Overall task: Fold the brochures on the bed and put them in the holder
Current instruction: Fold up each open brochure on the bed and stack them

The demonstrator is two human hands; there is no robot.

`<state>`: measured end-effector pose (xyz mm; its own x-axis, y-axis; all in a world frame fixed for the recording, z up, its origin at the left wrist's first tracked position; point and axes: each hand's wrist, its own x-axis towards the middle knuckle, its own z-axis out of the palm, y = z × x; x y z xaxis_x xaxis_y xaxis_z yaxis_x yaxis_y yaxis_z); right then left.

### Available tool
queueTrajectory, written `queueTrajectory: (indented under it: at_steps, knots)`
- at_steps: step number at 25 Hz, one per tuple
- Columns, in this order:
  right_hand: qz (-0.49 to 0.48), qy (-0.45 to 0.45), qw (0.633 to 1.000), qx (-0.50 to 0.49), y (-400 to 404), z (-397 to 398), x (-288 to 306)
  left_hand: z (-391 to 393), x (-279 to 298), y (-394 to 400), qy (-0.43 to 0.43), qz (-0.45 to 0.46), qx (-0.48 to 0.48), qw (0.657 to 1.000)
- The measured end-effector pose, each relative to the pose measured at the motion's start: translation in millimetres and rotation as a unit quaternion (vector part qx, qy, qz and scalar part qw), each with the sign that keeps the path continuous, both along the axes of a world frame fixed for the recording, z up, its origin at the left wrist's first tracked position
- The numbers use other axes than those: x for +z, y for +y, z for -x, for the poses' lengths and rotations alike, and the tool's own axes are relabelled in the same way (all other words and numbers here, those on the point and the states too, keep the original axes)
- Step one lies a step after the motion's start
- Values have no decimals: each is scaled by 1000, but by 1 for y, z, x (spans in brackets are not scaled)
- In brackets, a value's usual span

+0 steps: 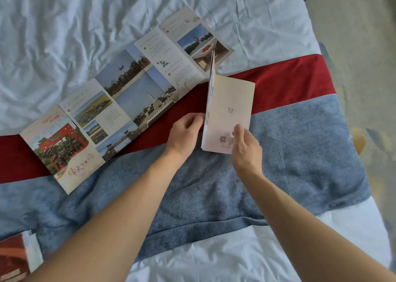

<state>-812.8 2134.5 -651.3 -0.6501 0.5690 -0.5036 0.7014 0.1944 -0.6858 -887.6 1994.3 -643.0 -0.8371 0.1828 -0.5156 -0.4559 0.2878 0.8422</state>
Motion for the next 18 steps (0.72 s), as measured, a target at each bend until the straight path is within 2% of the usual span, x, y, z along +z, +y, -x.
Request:
queueTrajectory:
  at_steps: [3, 7, 10, 12, 14, 16, 18]
  knots:
    - [-7, -5, 1000, 18, 3, 4, -3, 2, -2, 0, -46, -55, 31, 997]
    - [-103, -77, 984, 121, 7, 2, -13, 12, -10, -17, -95, -2, 62, 994]
    - [-104, -92, 985, 106, 2, 5, -11, 16, -16, -37, -180, -92, 109, 973]
    - [-53, -61, 994, 79, -2, 9, -6, 17, -18, -45, -217, -149, 132, 956]
    - [84, 10, 996, 15, -8, 14, 4, 17, -18, -47, -238, -161, 133, 949]
    - [206, 64, 976, -24, -13, 19, 10, 17, -16, -42, -225, -125, 101, 961]
    - [234, 81, 968, -38, -16, 24, 14, 17, -15, -34, -165, -64, 67, 982]
